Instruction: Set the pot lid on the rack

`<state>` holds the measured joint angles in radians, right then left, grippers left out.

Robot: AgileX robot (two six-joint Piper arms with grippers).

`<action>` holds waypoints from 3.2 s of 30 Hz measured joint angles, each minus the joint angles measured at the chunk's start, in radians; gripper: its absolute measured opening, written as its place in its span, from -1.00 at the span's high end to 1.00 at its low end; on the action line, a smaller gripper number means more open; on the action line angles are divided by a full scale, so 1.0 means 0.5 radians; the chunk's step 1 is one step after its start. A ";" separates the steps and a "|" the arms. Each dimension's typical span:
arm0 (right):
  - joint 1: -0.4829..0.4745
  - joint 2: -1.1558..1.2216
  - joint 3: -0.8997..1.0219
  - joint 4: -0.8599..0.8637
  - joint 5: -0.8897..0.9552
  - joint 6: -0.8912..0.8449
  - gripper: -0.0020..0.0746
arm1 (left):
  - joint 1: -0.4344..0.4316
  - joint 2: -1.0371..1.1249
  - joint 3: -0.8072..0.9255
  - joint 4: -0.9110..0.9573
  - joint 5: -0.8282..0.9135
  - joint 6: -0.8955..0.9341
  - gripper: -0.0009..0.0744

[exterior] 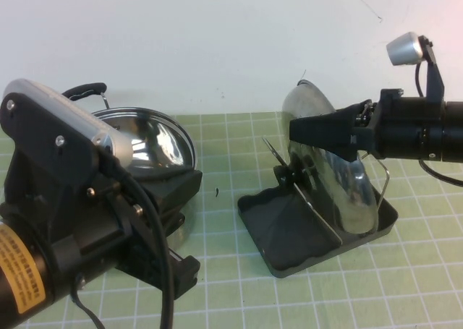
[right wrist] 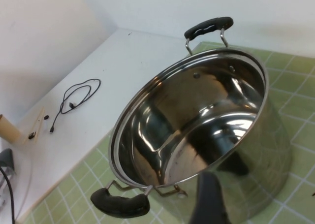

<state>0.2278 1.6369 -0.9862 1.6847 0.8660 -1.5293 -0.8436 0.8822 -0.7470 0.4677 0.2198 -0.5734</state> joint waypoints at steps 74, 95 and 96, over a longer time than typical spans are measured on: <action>-0.224 -2.425 1.151 -2.619 -0.476 1.183 0.95 | -0.004 -1.031 0.866 0.653 0.248 -0.467 0.98; -0.224 -2.425 1.151 -2.615 -0.449 1.188 0.95 | 0.503 -1.509 0.867 0.203 0.645 -0.041 0.98; -0.224 -2.425 1.151 -2.610 -0.449 1.188 0.95 | 0.580 -1.549 0.867 0.097 0.655 0.039 0.98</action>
<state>0.1159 0.4244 -0.4109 0.3800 0.6414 -0.9353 -0.5537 0.1078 -0.3133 0.5163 0.5472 -0.5537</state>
